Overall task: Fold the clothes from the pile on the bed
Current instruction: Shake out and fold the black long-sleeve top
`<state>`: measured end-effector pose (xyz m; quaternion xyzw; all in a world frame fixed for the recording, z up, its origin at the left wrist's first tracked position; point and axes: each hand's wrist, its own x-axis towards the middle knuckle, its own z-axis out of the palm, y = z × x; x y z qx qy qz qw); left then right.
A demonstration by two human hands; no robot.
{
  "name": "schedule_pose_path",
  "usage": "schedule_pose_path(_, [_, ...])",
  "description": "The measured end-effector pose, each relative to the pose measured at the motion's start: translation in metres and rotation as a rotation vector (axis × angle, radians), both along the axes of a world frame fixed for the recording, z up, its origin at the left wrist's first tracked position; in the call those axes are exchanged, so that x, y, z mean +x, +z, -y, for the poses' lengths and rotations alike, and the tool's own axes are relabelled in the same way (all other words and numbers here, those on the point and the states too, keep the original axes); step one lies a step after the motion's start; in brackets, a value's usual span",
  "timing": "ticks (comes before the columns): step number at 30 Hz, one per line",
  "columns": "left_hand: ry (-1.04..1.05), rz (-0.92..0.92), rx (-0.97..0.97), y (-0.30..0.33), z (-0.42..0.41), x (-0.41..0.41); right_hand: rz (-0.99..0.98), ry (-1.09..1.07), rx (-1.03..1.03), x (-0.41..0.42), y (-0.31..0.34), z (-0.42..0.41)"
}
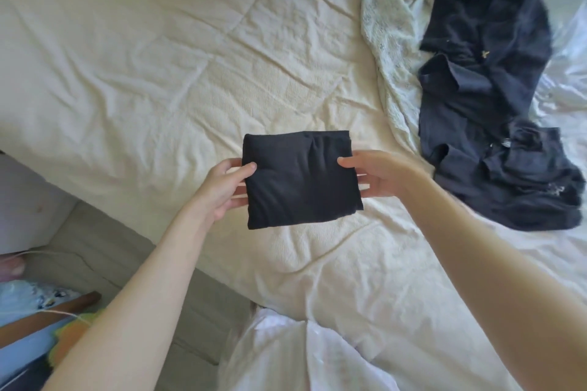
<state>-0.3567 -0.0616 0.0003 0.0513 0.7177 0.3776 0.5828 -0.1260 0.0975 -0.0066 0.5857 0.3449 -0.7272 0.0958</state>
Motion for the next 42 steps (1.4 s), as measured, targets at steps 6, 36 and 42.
schedule_pose_path(6, [-0.042, 0.015, 0.079, 0.073, 0.051, 0.059, -0.098, -0.022, 0.048, 0.07, 0.076, 0.051])
schedule_pose_path(36, [-0.868, 0.147, 0.3, 0.204, 0.144, 0.421, -0.073, -0.871, 0.345, 0.467, 0.227, 0.385])
schedule_pose_path(42, [-0.878, 0.18, 0.318, 0.199, 0.172, 0.542, -0.04, -0.913, 0.365, 0.584, 0.229, 0.418])
